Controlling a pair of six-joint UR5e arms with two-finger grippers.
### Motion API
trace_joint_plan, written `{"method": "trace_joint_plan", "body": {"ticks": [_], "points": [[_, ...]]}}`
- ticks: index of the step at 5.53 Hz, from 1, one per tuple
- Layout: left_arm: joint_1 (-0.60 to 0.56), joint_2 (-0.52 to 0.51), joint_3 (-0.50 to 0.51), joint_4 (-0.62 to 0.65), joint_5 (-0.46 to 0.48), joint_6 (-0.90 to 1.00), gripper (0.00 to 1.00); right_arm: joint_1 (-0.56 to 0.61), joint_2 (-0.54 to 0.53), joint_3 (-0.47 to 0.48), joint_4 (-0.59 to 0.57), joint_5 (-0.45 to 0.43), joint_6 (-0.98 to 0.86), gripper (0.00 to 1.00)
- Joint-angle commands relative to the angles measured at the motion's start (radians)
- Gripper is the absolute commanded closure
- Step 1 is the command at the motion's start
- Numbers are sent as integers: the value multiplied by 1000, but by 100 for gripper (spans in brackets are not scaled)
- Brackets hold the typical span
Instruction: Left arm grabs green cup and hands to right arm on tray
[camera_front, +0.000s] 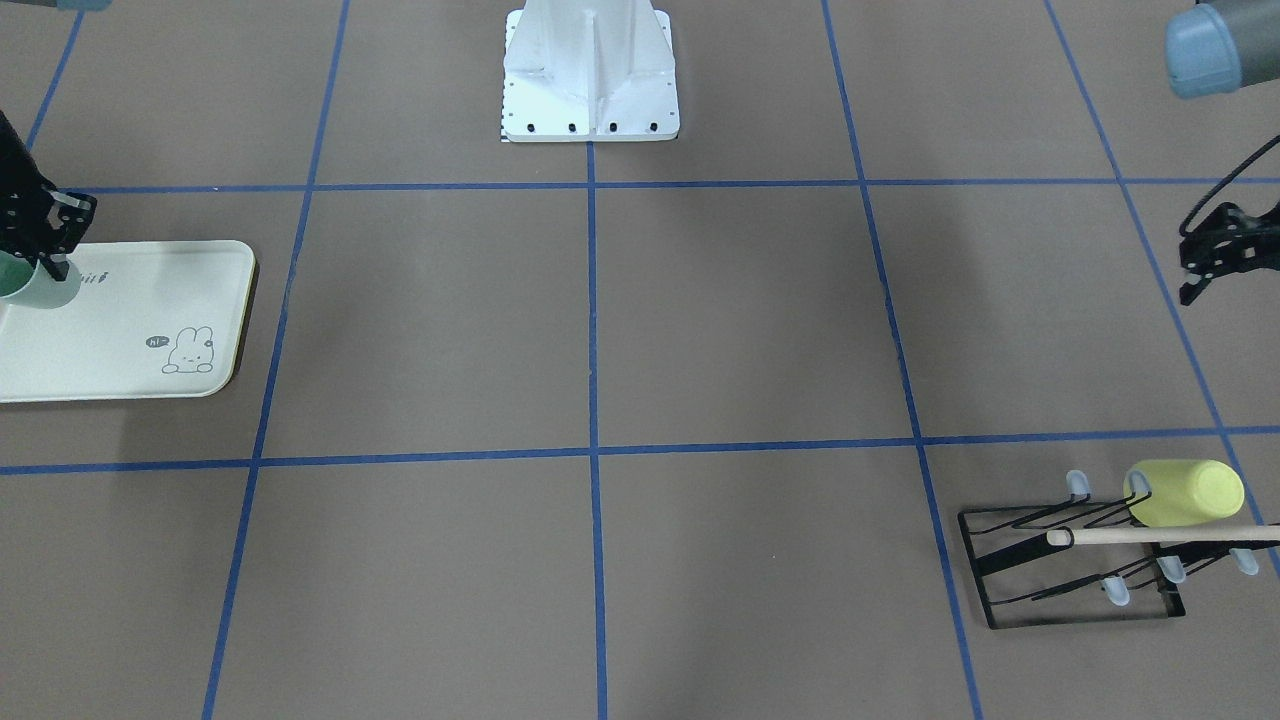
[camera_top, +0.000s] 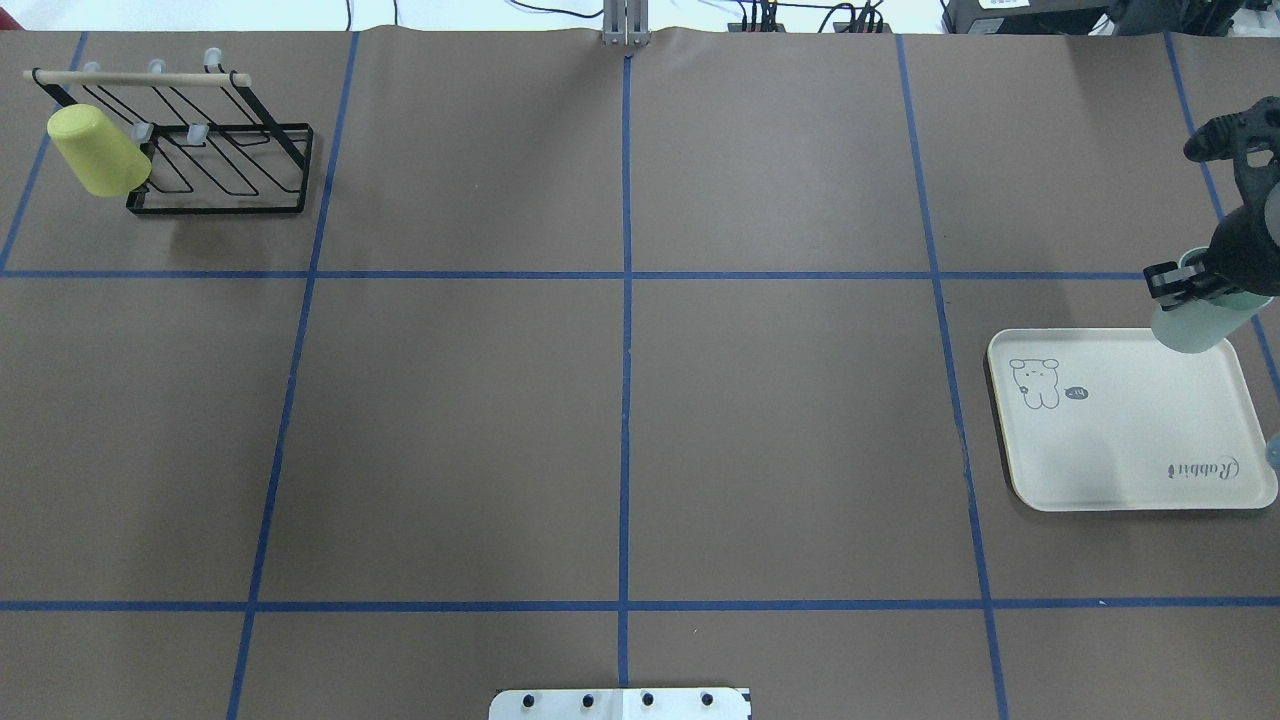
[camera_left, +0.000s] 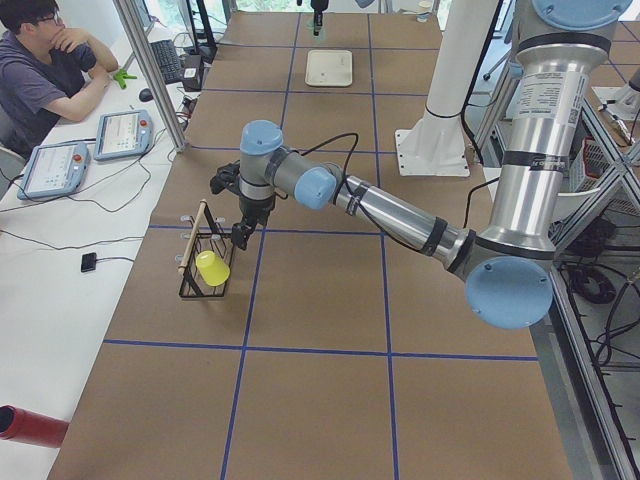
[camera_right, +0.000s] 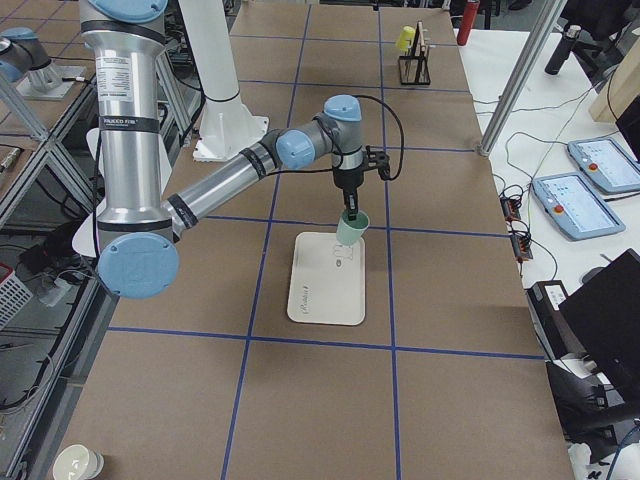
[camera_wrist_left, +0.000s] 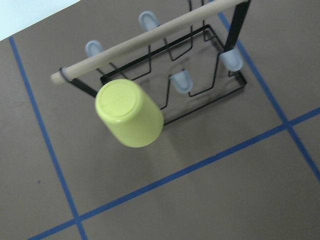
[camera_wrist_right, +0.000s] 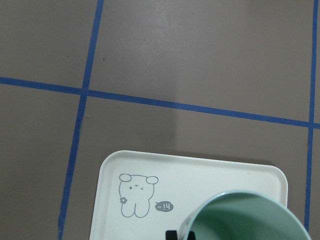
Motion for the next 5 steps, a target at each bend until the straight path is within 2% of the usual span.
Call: {"method": "trace_joint_plan", "body": {"ticks": [1,2,3,5], "points": [[-146,33,85,96,-38,221,0,0,-69,-129,272,-3,50,100],[-212,45,95,124,-32,228,0,-2,-89,-169,363,-3,82,100],[-287,122,117,105,-32,229,0,-5,-94,-187,400,-3,126,100],[-292,131,105,92,-40,225,0,-73,-94,-200,411,-29,183,100]]}}
